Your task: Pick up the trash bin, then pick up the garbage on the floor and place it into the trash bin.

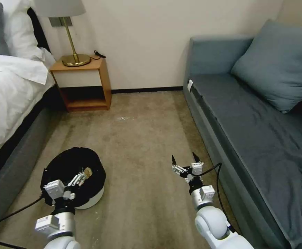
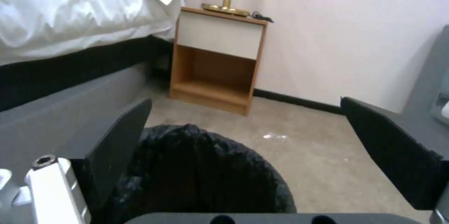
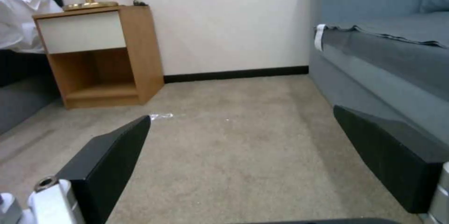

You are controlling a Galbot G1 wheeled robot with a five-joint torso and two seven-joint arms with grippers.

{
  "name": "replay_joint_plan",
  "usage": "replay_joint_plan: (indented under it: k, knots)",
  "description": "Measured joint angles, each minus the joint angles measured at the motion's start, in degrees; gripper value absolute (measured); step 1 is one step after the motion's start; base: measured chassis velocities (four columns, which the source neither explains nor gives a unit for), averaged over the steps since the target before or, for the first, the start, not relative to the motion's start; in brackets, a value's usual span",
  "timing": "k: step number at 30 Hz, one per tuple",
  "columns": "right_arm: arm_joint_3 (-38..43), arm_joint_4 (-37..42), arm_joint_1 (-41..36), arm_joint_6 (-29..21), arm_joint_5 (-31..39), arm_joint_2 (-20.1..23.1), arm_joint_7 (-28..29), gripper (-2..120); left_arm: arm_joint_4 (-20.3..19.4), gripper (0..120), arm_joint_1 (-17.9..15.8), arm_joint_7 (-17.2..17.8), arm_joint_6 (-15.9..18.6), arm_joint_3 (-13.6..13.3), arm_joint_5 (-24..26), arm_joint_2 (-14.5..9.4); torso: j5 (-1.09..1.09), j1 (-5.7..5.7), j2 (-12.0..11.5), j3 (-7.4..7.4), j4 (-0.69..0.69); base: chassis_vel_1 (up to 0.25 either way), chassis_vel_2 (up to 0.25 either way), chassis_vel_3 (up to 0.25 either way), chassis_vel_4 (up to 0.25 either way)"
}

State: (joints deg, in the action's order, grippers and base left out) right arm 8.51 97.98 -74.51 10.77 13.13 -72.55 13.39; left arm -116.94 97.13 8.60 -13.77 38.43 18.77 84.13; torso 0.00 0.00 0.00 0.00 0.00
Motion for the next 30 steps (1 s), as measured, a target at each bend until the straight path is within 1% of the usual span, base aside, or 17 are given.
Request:
replay_joint_plan:
  k: [30]
  knots:
    - [-0.08, -0.03, 0.21, -0.01, 0.24, 0.02, -0.05, 100, 0.04, 100, 0.02, -0.01, -0.12, 0.06, 0.41, 0.02, 0.0, 0.0, 0.0, 0.0, 0.0, 0.0, 0.0, 0.0, 0.0]
